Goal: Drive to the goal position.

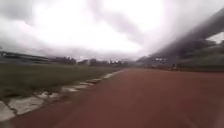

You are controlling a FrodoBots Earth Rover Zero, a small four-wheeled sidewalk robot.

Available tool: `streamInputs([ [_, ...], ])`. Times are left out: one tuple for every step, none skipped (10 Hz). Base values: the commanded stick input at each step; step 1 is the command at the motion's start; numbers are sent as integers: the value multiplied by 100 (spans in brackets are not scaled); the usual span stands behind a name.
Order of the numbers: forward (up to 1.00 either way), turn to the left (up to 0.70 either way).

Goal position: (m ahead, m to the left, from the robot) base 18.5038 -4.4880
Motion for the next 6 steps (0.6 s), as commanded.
streamInputs([
  [70,0],
  [70,0],
  [70,0],
  [70,0],
  [70,0],
  [70,0],
])
